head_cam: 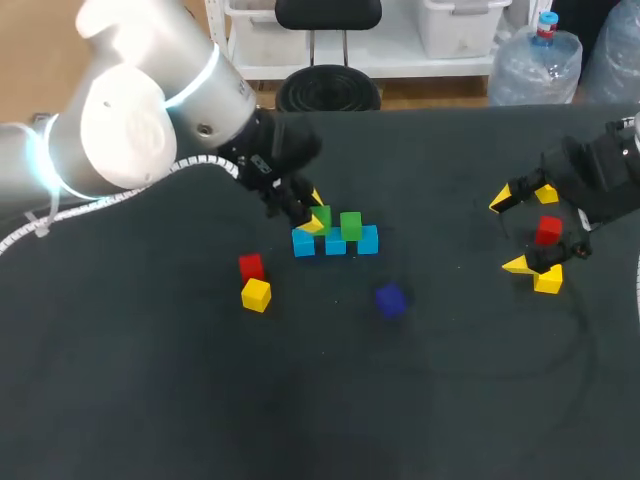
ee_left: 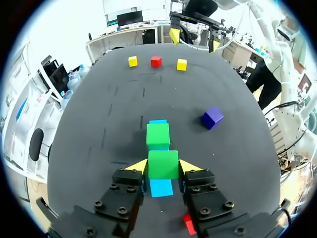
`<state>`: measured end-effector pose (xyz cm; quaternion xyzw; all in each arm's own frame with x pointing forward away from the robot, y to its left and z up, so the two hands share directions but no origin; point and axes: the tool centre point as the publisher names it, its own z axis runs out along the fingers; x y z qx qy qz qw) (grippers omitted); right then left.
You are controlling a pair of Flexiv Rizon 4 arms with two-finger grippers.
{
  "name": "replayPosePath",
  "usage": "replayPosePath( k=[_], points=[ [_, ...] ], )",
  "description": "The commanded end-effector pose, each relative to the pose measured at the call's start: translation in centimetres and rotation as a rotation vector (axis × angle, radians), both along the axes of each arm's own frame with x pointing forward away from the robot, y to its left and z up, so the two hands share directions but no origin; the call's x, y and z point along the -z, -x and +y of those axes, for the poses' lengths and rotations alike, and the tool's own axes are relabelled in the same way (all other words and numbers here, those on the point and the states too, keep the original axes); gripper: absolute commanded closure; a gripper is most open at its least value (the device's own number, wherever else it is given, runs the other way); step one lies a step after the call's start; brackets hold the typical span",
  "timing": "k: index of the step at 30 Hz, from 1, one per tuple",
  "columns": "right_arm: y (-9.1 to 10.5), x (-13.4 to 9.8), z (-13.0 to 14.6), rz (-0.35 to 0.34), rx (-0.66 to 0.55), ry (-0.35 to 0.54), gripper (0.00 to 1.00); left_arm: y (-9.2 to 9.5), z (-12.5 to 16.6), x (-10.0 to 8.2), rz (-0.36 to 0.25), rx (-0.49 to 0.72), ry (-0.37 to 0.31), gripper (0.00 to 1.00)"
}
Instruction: Place the blue cubes, place green cubes on the blue cubes, place the yellow cubes on the green cubes, then place the red cubes on the yellow cubes, and place purple cube on the red cubes.
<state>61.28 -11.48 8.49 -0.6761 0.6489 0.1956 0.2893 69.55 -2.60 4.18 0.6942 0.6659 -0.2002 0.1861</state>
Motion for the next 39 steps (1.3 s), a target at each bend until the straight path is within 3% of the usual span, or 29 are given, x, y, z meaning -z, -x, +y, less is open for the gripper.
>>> replayPosePath(
  k=[1,39],
  points=[
    [0.0,0.1,0.0,-0.001,-0.001,-0.002,0.0,-0.4,0.0,0.4,0.009,0.004,-0.007,1.0],
    [0.0,0.1,0.0,-0.001,-0.001,-0.002,0.0,-0.3,0.0,1.4,0.04,-0.005,-0.019,0.94]
  ],
)
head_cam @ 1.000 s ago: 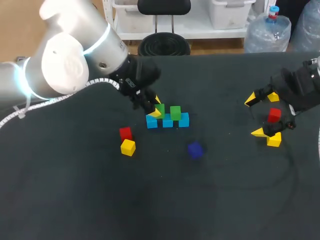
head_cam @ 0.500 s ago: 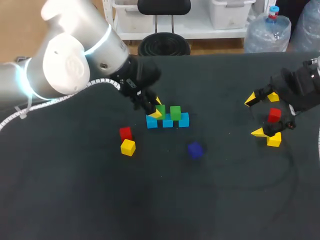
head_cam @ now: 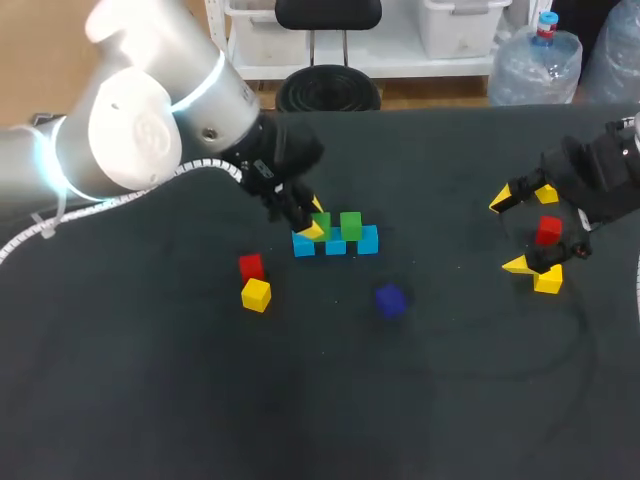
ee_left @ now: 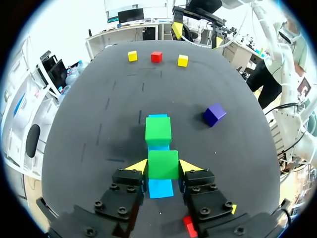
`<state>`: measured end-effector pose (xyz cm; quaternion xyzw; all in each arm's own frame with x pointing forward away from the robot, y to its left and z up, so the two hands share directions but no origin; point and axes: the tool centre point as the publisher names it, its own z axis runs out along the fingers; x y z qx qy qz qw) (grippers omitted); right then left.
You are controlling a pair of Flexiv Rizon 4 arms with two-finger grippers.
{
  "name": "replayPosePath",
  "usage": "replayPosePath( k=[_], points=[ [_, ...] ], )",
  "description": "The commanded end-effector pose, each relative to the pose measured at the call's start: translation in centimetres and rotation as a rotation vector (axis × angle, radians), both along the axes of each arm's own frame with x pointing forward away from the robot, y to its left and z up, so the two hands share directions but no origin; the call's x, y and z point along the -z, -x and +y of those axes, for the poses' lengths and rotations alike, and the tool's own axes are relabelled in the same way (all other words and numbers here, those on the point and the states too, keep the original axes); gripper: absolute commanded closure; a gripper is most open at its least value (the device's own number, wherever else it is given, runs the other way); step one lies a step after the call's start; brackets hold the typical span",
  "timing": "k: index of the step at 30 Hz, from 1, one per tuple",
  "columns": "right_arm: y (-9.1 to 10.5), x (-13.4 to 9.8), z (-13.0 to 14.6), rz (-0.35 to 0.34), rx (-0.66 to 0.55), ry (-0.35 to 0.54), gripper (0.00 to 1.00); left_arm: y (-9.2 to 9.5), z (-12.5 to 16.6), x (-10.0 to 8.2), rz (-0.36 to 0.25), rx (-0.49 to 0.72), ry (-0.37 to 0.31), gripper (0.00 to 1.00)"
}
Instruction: Place the blue cubes, place green cubes on the blue cubes, place the yellow cubes on the green cubes, then place the red cubes on the yellow cubes, and place purple cube on the red cubes.
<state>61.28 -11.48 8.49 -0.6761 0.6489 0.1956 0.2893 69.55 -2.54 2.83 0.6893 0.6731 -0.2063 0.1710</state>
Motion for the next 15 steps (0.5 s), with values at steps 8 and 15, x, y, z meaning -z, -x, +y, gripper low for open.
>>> replayPosePath(
  k=[8,15],
  points=[
    [-0.02,0.07,0.02,-0.001,-0.001,-0.002,0.0,-0.42,0.06,0.14,0.008,0.003,-0.007,0.93],
    [-0.02,0.07,0.02,-0.001,-0.001,-0.002,0.0,-0.48,0.11,0.19,0.011,0.004,-0.009,0.89]
  ],
)
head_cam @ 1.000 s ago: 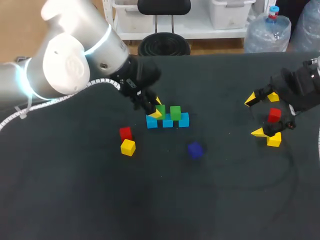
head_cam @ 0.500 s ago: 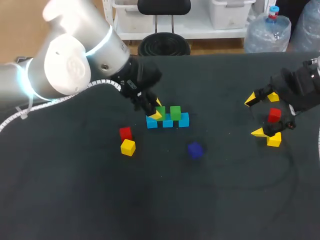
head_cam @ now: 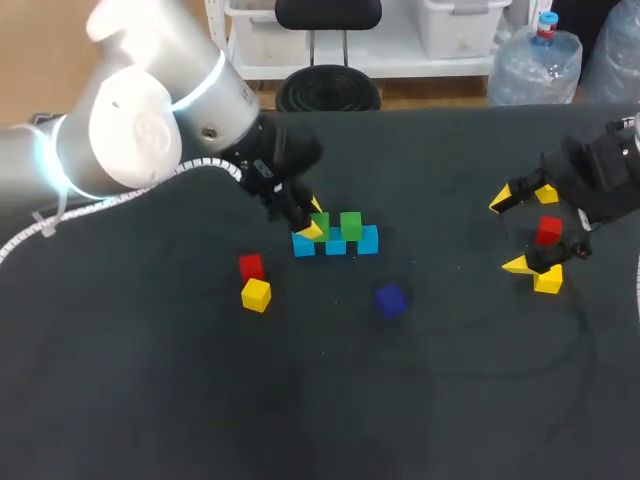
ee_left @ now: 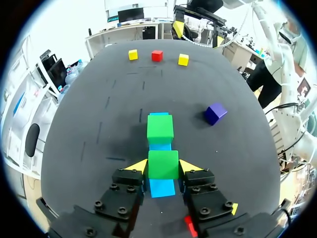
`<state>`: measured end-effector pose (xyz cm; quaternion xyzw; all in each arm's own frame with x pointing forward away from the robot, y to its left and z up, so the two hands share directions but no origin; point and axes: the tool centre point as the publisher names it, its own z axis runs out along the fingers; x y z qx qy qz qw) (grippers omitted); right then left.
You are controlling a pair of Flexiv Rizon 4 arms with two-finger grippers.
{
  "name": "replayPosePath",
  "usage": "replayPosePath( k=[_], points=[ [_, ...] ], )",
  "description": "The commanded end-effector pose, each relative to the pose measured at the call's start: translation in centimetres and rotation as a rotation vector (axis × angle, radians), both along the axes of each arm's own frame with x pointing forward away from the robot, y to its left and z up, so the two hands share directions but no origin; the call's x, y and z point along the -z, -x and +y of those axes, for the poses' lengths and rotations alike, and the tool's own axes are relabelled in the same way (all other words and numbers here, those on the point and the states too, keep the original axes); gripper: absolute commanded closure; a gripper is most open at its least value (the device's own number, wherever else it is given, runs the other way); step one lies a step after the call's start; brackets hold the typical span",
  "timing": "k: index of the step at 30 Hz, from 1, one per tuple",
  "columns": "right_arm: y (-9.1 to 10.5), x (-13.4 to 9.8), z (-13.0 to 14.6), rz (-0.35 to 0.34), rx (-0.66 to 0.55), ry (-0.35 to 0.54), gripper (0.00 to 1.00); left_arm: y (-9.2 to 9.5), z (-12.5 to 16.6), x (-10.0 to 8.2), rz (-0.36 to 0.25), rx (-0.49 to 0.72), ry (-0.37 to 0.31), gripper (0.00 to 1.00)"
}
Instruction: Place the blue cubes, place green cubes on the blue cubes, place the yellow cubes on the green cubes, then place the red cubes on the yellow cubes, and place purple cube on the red cubes.
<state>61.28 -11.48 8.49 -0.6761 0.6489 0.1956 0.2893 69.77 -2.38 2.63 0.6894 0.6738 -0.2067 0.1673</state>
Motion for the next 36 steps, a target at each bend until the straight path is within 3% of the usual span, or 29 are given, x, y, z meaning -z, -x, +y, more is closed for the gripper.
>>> replayPosePath(
  k=[1,33,36],
  points=[
    [-0.03,0.07,0.02,-0.001,-0.001,-0.002,0.0,-0.28,-0.05,-0.01,0.005,0.003,-0.004,0.88],
    [-0.03,0.07,0.02,-0.001,-0.001,-0.002,0.0,-0.76,-0.02,0.08,0.012,0.004,-0.01,0.71],
    [-0.03,0.07,0.02,-0.001,-0.001,-0.002,0.0,-0.76,0.01,0.08,0.012,0.003,-0.012,0.65]
  ],
)
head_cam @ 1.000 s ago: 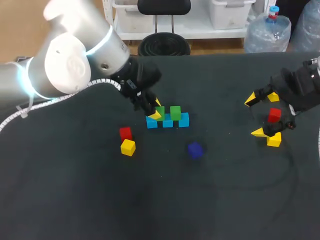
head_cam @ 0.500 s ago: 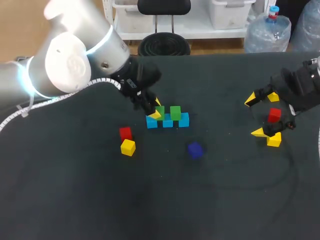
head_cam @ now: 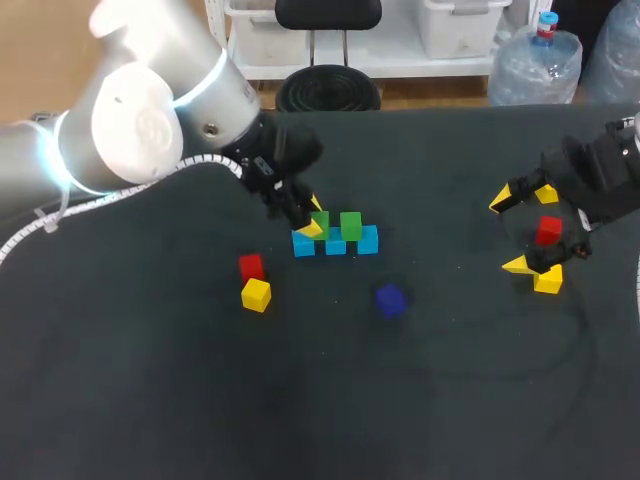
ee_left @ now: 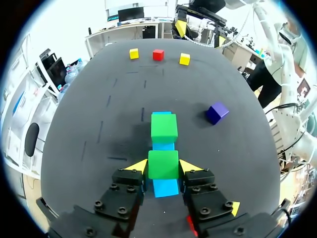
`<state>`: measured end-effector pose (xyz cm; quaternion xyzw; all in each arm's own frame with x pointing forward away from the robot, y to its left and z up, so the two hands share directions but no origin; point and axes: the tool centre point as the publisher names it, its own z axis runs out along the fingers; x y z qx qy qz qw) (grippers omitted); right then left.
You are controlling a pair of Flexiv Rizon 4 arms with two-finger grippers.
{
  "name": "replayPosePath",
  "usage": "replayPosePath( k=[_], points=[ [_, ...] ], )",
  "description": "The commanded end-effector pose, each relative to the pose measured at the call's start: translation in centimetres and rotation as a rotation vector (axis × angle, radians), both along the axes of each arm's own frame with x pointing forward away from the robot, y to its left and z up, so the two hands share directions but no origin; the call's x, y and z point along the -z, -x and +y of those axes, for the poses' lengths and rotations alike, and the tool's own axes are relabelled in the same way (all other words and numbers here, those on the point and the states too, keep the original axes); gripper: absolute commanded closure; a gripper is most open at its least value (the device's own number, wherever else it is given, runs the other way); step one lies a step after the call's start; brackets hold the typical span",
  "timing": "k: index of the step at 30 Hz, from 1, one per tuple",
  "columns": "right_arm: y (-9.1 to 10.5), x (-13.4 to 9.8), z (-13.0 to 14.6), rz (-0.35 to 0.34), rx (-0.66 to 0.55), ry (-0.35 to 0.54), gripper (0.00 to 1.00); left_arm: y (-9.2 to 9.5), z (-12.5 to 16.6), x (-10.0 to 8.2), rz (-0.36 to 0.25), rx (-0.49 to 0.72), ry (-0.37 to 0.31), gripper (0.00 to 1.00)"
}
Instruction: Place the blue cubes, place green cubes on the blue cubes, place the yellow cubes on the green cubes, then place the red cubes on the yellow cubes, and place purple cube on the red cubes.
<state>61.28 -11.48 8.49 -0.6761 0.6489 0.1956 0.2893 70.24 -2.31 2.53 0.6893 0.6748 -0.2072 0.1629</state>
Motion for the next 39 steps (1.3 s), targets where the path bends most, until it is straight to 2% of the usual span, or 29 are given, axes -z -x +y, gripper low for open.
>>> replayPosePath(
  k=[1,5,18,26,28,31,32,33,39],
  points=[
    [0.0,0.1,0.0,-0.001,-0.001,-0.002,0.0,-0.3,-0.1,0.0,0.005,0.003,-0.006,0.65],
    [0.0,0.1,0.0,-0.001,-0.001,-0.002,0.0,-0.3,0.0,0.0,0.005,0.006,-0.007,0.6],
    [0.0,0.1,0.0,-0.001,-0.001,-0.002,0.0,-0.1,-0.2,0.0,0.006,0.017,-0.006,0.57],
    [0.0,0.1,0.0,-0.001,-0.001,-0.002,0.0,-0.2,0.0,-1.0,-0.01,0.015,0.0,0.53],
    [0.0,0.1,0.0,-0.001,-0.001,-0.002,0.0,-0.2,0.1,-1.3,-0.018,0.021,0.0,0.45],
    [0.0,0.1,0.0,-0.001,-0.001,-0.002,0.0,0.0,0.2,-2.1,-0.03,0.026,0.002,0.11],
    [0.0,0.1,0.0,-0.001,-0.001,-0.002,0.0,0.1,0.2,-2.3,-0.035,0.027,0.002,0.04],
    [0.0,0.1,0.0,-0.001,-0.001,-0.002,0.0,0.1,0.3,-2.5,-0.037,0.027,0.003,0.0],
    [0.0,0.1,0.0,-0.001,-0.001,-0.002,0.0,0.6,0.8,-4.0,-0.058,0.013,0.008,0.0]
  ],
)
